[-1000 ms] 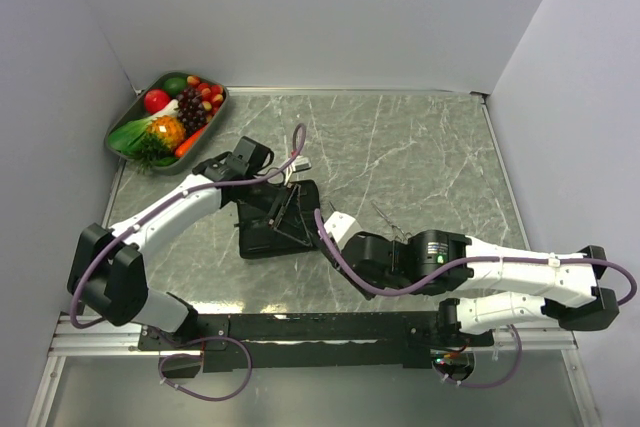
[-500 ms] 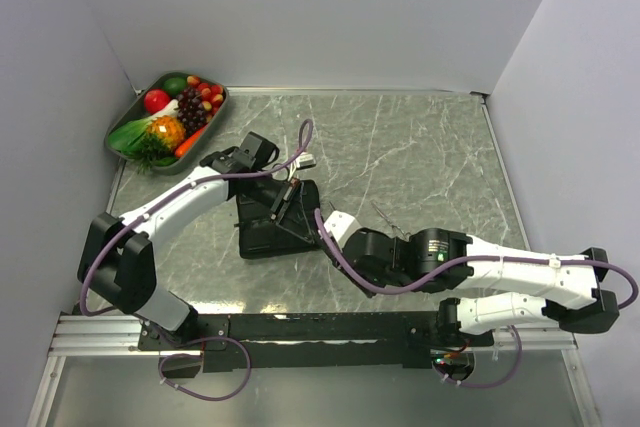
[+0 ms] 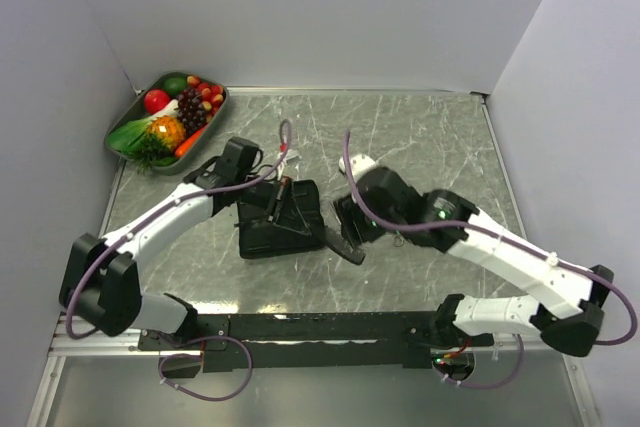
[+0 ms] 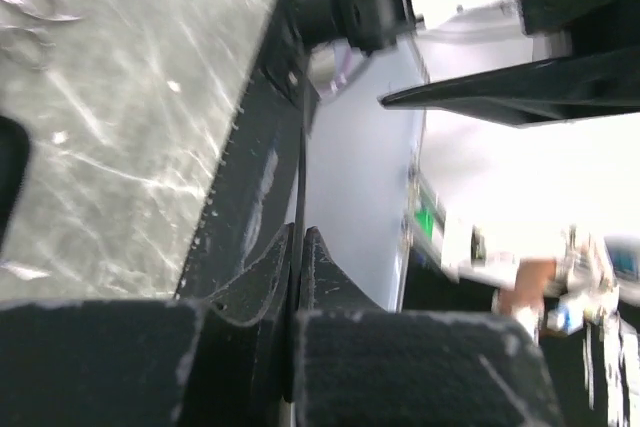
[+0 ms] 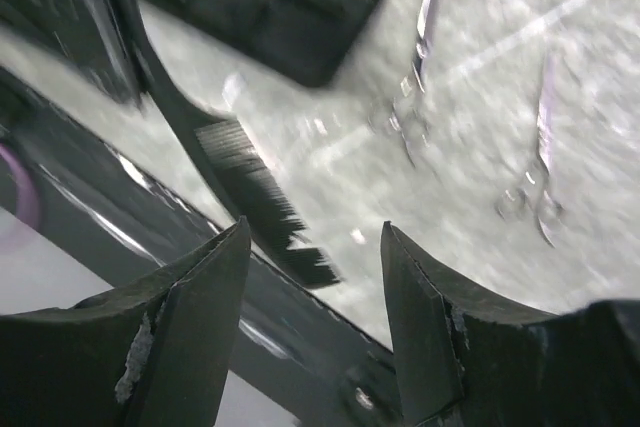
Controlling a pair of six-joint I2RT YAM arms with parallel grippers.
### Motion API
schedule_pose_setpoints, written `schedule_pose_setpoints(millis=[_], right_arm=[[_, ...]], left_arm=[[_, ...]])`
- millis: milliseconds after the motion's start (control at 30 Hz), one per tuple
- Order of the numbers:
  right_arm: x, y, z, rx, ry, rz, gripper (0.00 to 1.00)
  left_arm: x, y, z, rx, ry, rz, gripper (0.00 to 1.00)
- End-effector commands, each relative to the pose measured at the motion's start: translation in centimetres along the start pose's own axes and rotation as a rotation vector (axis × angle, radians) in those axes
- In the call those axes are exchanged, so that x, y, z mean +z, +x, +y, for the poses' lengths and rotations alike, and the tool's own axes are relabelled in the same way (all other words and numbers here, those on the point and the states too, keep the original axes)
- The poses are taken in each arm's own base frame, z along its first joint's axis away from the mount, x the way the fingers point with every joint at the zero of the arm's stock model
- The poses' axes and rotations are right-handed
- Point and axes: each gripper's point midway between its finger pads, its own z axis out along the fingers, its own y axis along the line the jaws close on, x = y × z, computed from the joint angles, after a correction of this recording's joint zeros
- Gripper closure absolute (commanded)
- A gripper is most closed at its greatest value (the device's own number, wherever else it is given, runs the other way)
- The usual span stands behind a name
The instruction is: Sort the hair-cutting tools
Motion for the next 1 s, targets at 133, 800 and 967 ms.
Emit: schedule_pose_setpoints(millis=[133, 800, 967], right_arm=[[3.8, -9.8, 1.1, 0.339, -0.266, -0.205, 0.37], [7.4, -10.2, -2.1, 0.713, -0.966, -0.378, 0.39], [7.4, -10.1, -1.1, 0.764, -1.086, -0.357, 0.42]], left_arm=[[-5.0, -2.3, 1.4, 0.054, -0.030, -0.292, 0.99], [-10.4, -1.7, 2.9, 0.047, 0.009, -0.581, 0.99], [-10.4, -1.8, 3.0, 0.041, 0.011, -0.595, 0.99]])
